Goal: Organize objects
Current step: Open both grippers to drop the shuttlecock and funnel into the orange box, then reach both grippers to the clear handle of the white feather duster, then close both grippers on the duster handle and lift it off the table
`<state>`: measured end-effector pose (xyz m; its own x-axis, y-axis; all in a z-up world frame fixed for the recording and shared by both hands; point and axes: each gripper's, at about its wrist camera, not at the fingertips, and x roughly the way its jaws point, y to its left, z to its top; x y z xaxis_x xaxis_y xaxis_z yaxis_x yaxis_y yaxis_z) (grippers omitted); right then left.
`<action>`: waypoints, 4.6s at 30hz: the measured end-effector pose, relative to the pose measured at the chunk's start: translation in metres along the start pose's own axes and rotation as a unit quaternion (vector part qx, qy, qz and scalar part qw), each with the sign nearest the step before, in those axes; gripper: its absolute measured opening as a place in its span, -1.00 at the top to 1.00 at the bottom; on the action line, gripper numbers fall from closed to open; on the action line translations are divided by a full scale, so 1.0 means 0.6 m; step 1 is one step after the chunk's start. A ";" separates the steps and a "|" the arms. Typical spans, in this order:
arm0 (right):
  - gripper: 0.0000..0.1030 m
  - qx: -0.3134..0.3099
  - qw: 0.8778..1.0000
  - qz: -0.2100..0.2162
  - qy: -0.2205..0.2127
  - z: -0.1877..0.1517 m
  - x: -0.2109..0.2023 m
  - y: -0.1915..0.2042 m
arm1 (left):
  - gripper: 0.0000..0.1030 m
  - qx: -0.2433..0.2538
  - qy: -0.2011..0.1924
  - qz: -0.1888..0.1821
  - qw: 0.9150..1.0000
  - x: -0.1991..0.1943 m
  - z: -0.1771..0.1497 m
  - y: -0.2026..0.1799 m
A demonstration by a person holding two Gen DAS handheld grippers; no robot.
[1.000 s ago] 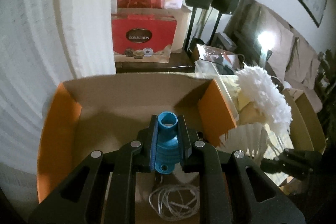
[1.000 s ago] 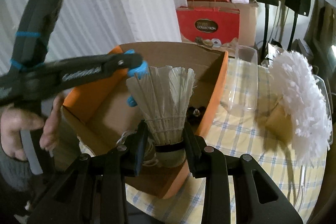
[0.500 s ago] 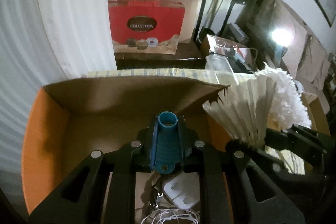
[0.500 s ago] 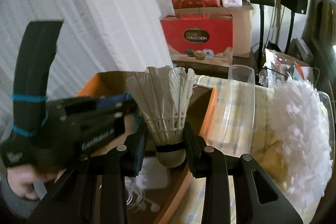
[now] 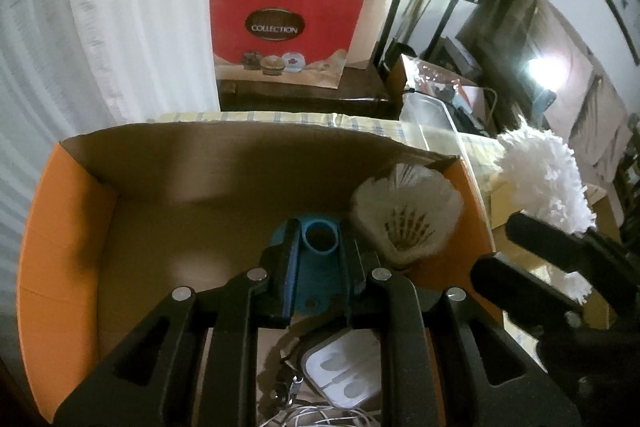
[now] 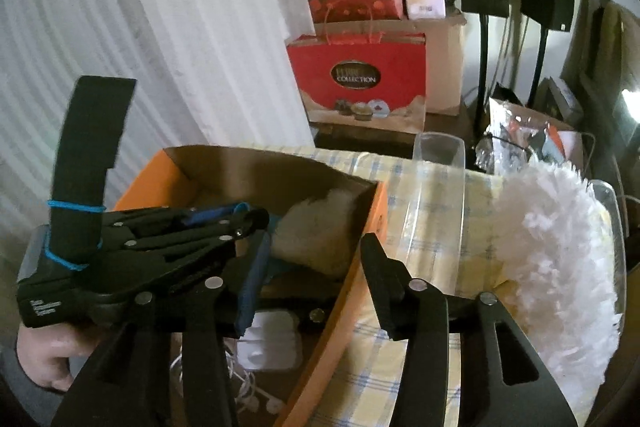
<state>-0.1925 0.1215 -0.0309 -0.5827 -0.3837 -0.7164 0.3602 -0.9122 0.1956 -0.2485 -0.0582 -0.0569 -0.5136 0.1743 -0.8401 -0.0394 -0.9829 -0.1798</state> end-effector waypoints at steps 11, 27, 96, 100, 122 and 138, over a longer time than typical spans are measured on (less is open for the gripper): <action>0.05 0.011 1.000 0.002 -0.009 -0.030 -0.056 -0.012 | 0.02 -0.010 0.015 -0.013 1.000 0.007 0.000 -0.008; -0.01 0.005 1.000 -0.020 -0.022 -0.089 -0.160 -0.027 | -0.66 0.005 -0.060 -0.033 0.998 -0.107 -0.052 -0.025; -0.08 0.111 0.986 -0.124 0.020 -0.320 -0.211 -0.266 | -0.93 0.094 -0.014 -0.121 0.988 -0.038 -0.196 -0.382; -0.04 0.107 0.986 -0.123 0.021 -0.319 -0.198 -0.271 | -0.88 0.088 -0.009 -0.109 0.990 -0.013 -0.192 -0.383; 0.38 0.103 0.991 -0.081 0.033 -0.323 -0.164 -0.282 | -0.36 -0.004 0.060 -0.218 0.974 0.093 -0.185 -0.379; 0.50 0.078 0.995 -0.058 0.008 -0.307 -0.199 -0.234 | 0.66 -0.002 0.048 -0.259 0.965 0.073 -0.179 -0.369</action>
<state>-0.0393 0.3221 -0.0961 -0.6016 -0.2742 -0.7502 0.1735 -0.9617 0.2124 -0.1702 0.1736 -0.1086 -0.3444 0.6463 -0.6809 -0.2662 -0.7627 -0.5894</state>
